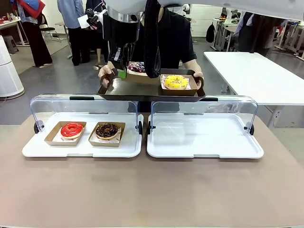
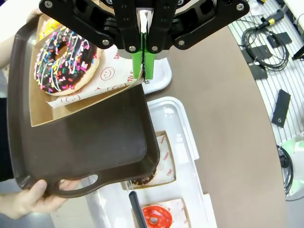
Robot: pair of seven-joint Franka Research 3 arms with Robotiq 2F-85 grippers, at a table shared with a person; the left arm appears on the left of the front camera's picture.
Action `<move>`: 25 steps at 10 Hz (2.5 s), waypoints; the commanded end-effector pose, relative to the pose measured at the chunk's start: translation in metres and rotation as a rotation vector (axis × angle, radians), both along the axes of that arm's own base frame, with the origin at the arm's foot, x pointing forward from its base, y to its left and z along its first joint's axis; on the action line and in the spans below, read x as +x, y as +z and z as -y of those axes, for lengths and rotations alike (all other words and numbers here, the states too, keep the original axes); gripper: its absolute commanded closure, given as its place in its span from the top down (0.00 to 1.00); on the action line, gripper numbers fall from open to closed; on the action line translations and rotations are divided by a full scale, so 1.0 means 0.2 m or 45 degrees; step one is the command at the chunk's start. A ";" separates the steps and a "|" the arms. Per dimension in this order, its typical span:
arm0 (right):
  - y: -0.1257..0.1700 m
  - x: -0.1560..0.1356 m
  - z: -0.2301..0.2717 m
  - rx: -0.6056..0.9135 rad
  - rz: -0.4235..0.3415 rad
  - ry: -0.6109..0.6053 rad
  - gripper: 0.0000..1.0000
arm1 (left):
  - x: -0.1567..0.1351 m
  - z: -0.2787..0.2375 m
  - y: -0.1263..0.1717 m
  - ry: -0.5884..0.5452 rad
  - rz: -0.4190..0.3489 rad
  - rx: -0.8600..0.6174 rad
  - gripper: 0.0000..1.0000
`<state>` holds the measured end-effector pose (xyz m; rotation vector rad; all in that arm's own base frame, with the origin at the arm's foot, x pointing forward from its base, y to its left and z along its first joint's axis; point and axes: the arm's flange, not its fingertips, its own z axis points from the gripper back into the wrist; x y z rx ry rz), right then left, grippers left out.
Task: Provide the desired donut to the person.
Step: Place the picked Paper togo box onto the Handle tray extended by the person.
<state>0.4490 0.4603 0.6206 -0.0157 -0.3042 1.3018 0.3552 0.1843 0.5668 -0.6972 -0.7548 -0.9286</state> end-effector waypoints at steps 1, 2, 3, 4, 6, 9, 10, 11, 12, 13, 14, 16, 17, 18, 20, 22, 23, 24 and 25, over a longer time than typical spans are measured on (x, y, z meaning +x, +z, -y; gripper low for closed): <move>-0.03 0.09 -0.09 0.027 0.017 -0.008 0.02 | 0.00 0.00 0.00 -0.003 0.010 -0.019 1.00; -0.05 0.15 -0.12 0.050 0.024 -0.020 0.02 | 0.00 0.00 0.00 -0.003 0.010 -0.019 1.00; -0.07 0.21 -0.15 0.059 0.028 -0.028 0.02 | 0.00 0.00 0.00 -0.003 0.010 -0.019 1.00; -0.09 0.26 -0.18 0.095 0.024 -0.006 0.02 | 0.00 0.00 0.00 -0.003 0.010 -0.019 1.00; -0.12 0.37 -0.21 0.080 0.064 -0.063 0.02 | 0.00 0.00 0.00 -0.003 0.010 -0.019 1.00; -0.18 0.44 -0.22 0.028 0.053 -0.135 0.02 | 0.00 0.00 0.00 -0.003 0.010 -0.019 1.00; -0.19 0.45 -0.20 0.020 0.010 -0.159 0.02 | 0.00 0.00 0.00 -0.003 0.010 -0.019 1.00; -0.19 0.45 -0.20 0.020 0.010 -0.159 0.02 | 0.00 0.00 0.00 -0.003 0.010 -0.019 1.00; -0.19 0.45 -0.20 0.012 0.003 -0.164 0.02 | 0.00 0.00 0.00 -0.003 0.010 -0.019 1.00; -0.20 0.44 -0.19 -0.009 -0.016 -0.169 0.02 | 0.00 0.00 0.00 -0.003 0.010 -0.019 1.00; -0.20 0.44 -0.18 -0.019 -0.029 -0.173 0.14 | 0.00 0.00 0.00 -0.003 0.010 -0.019 1.00; -0.20 0.45 -0.17 -0.016 -0.046 -0.175 0.46 | 0.00 0.00 0.00 -0.003 0.010 -0.019 1.00; -0.21 0.45 -0.17 -0.012 -0.048 -0.174 0.70 | 0.00 0.00 0.00 -0.003 0.010 -0.019 1.00; -0.20 0.45 -0.17 -0.008 -0.046 -0.172 0.96 | 0.00 0.00 0.00 -0.003 0.010 -0.019 1.00; -0.20 0.45 -0.17 -0.001 -0.046 -0.170 1.00 | 0.00 0.00 0.00 -0.003 0.010 -0.019 1.00; -0.20 0.44 -0.17 0.004 -0.055 -0.160 1.00 | 0.00 0.00 0.00 -0.003 0.010 -0.019 1.00; -0.19 0.44 -0.17 0.005 -0.058 -0.150 1.00 | 0.00 0.00 0.00 -0.003 0.010 -0.019 1.00; -0.19 0.44 -0.17 0.010 -0.064 -0.143 1.00 | 0.00 0.00 0.00 -0.003 0.010 -0.019 1.00; -0.18 0.44 -0.16 0.015 -0.070 -0.136 1.00 | 0.00 0.00 0.00 -0.003 0.010 -0.019 1.00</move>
